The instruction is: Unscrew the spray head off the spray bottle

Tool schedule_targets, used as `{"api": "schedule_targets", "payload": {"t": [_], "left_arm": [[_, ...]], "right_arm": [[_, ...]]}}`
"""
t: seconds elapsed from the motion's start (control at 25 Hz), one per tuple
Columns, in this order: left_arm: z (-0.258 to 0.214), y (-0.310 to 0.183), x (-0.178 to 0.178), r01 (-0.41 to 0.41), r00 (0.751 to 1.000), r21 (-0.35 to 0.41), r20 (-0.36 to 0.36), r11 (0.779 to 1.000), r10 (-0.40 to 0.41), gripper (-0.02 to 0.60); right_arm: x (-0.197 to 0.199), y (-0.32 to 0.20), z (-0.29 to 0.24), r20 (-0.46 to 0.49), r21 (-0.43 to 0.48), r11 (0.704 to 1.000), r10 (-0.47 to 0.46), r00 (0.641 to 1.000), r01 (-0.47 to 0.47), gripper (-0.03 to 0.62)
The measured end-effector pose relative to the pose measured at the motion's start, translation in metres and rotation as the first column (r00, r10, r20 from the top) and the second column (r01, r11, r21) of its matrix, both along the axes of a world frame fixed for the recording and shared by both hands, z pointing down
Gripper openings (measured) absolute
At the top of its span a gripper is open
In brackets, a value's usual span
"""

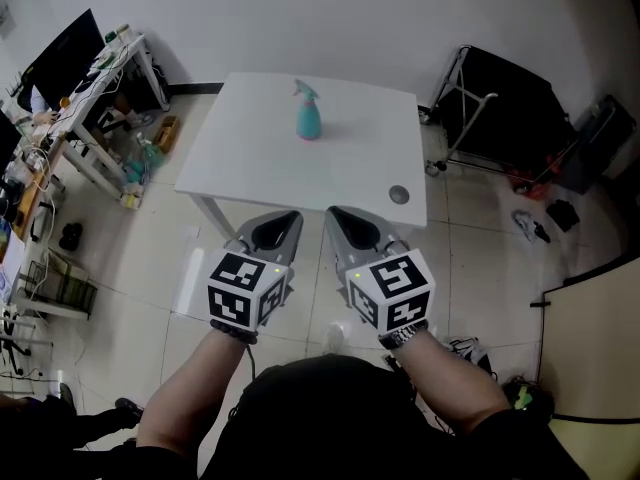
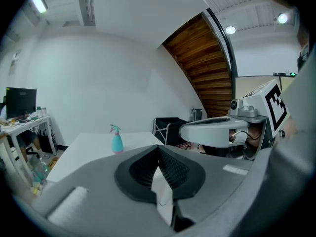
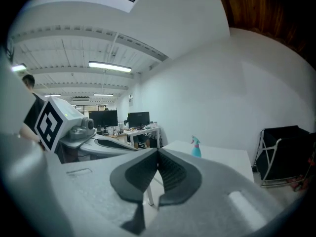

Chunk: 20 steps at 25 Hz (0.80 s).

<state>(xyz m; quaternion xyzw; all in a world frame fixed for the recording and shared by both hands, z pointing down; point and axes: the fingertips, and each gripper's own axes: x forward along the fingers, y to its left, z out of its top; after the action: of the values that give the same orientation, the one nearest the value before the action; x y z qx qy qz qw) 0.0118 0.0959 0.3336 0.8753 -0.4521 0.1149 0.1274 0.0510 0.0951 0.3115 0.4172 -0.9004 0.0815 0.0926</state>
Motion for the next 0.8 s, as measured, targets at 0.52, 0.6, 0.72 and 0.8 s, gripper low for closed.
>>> {"api": "schedule_targets", "payload": {"t": [0.52, 0.6, 0.72, 0.8], "left_arm": [[0.004, -0.041, 0.028, 0.067, 0.997, -0.014, 0.035, 0.998, -0.066, 0.015], [0.004, -0.044, 0.031, 0.068, 0.997, -0.014, 0.04, 0.998, -0.068, 0.015], [0.005, -0.048, 0.034, 0.071, 0.996, -0.012, 0.045, 0.997, -0.07, 0.015], [0.005, -0.051, 0.034, 0.074, 0.996, -0.01, 0.047, 0.997, -0.074, 0.015]], "right_arm": [[0.032, -0.041, 0.006, 0.023, -0.016, 0.998, -0.057, 0.998, 0.057, -0.009], [0.036, -0.046, 0.007, 0.026, -0.018, 0.998, -0.058, 0.998, 0.059, -0.009], [0.038, -0.049, 0.007, 0.029, -0.016, 0.998, -0.062, 0.998, 0.063, -0.009], [0.038, -0.052, 0.008, 0.029, -0.014, 0.998, -0.064, 0.998, 0.065, -0.008]]}}
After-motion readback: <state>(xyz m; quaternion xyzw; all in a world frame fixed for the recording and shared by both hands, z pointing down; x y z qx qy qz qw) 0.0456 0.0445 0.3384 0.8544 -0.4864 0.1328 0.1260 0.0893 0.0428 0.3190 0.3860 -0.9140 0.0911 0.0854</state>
